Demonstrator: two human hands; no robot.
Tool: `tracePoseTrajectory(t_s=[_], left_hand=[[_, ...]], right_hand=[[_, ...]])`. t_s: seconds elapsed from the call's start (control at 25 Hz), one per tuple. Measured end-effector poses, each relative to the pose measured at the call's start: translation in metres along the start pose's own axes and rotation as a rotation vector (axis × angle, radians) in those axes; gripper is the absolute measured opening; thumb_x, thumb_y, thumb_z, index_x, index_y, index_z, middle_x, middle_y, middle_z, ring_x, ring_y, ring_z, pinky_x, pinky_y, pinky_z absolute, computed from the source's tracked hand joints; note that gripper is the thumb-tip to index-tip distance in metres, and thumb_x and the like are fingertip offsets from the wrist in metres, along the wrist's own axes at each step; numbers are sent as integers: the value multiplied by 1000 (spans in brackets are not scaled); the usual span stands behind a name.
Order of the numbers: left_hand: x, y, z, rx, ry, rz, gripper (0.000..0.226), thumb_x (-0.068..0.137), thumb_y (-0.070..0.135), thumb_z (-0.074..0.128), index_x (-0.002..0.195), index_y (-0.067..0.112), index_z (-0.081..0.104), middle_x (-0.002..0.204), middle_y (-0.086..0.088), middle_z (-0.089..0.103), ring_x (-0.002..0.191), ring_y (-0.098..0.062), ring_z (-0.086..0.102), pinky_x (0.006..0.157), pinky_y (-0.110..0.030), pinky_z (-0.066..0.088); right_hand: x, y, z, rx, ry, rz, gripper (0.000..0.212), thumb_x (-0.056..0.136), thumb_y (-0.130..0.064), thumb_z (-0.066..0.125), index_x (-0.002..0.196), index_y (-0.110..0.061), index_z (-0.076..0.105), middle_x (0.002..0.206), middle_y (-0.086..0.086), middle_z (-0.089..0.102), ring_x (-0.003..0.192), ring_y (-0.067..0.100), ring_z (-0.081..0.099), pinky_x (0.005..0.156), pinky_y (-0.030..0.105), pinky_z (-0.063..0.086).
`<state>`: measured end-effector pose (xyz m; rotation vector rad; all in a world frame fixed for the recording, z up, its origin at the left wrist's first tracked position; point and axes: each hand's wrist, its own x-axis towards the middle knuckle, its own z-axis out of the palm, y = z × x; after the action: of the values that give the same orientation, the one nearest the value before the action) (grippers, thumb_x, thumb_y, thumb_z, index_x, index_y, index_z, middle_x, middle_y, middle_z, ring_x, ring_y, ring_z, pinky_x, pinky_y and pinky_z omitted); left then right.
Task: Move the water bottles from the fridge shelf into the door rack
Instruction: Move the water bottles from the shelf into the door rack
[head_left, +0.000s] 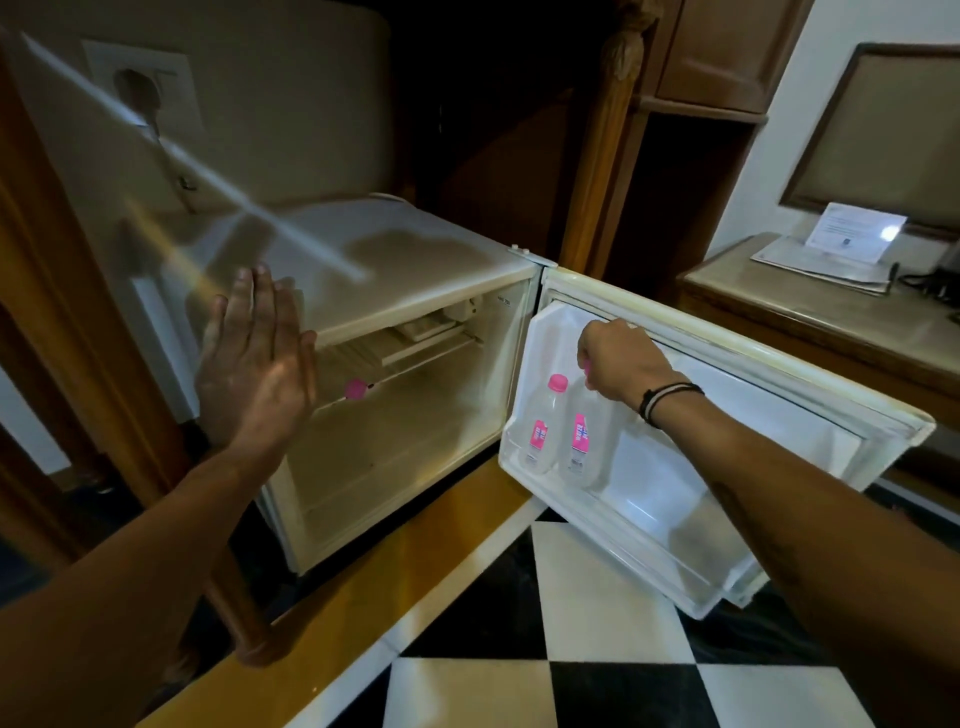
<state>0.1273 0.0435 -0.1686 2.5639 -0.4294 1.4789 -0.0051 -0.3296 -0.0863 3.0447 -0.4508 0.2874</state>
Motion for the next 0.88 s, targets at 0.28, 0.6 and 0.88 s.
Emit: tracePoseTrajectory(t_s=[0.28,0.6,0.88], left_hand=[[0,1,-2,24,60,-8,63,120,39,24,169,0,29,177,-21,30,167,-14,-16,136,-33,-16],[-1,1,1,54,178,-8,58,119,35,40,169,4,34,177,-17,34,170,-14,-9,138,-35,-7],[1,-1,-10,68,76,19,67,118,37,34,173,2,16,181,-20,18,169,-20,-16,138,-40,-6]], right_hand=[[16,-2,47,-48,-36,35,19,98,-10,57,116,-3,58,111,20,62,99,39,63,79,42,50],[27,10,86,35,-86,122,14,97,-5,53,111,-4,55,109,20,62,89,37,62,71,39,47],[19,-2,76,-115,-76,62,21,100,-19,56,118,-11,62,107,12,67,95,31,69,82,39,58]])
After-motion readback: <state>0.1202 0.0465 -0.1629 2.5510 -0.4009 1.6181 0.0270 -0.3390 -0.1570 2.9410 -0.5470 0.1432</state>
